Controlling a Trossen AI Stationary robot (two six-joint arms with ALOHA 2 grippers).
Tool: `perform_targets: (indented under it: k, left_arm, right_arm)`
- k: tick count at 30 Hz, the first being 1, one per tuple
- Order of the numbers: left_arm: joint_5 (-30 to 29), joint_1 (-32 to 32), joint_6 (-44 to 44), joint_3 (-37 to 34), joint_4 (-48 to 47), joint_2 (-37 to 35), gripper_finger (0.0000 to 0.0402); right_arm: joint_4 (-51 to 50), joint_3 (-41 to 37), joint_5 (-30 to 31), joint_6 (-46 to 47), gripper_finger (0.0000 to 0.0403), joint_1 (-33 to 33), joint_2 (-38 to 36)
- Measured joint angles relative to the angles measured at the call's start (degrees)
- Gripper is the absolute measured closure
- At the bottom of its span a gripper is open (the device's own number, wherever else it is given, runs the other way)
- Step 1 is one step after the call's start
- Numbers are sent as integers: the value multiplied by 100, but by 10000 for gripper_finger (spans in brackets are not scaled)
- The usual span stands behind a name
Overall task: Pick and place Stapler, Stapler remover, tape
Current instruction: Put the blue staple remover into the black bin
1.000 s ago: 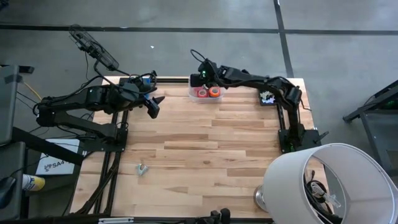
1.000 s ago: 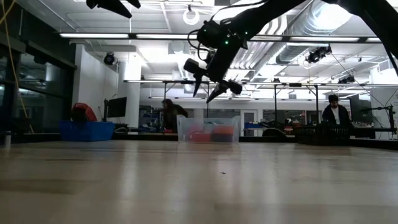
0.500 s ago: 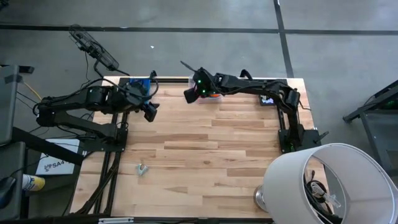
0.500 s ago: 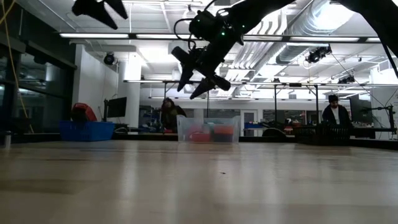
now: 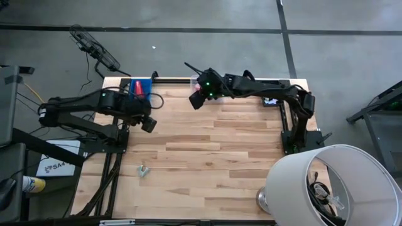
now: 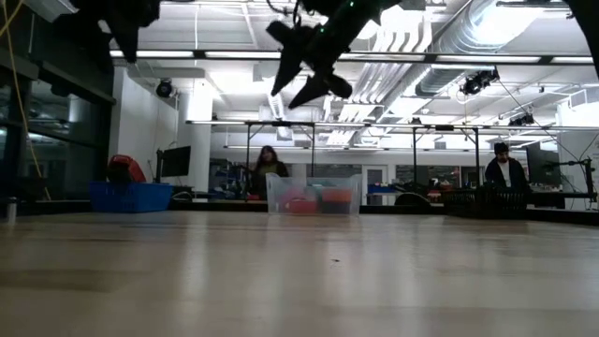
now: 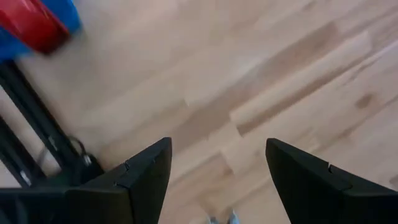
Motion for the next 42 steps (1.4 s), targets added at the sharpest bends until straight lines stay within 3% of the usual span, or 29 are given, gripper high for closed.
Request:
perform_targets:
  k: [6, 15, 32, 42]
  left_arm:
    - [617, -160, -527, -444, -64, 169, 147]
    - [1021, -1277, -1825, -1140, 160, 318, 147]
    - [1147, -3510, -4556, -2596, 2480, 318, 147]
    - [1270, -4256, -5449, -2929, 2816, 820, 146]
  right_arm:
    - [-206, 0, 66, -204, 190, 219, -354]
    - [-689, 2, 482, -597, 190, 588, -633]
    - [-814, 0, 608, -1054, 190, 1045, -794]
    - [-899, 0, 711, -1142, 190, 1221, -795]
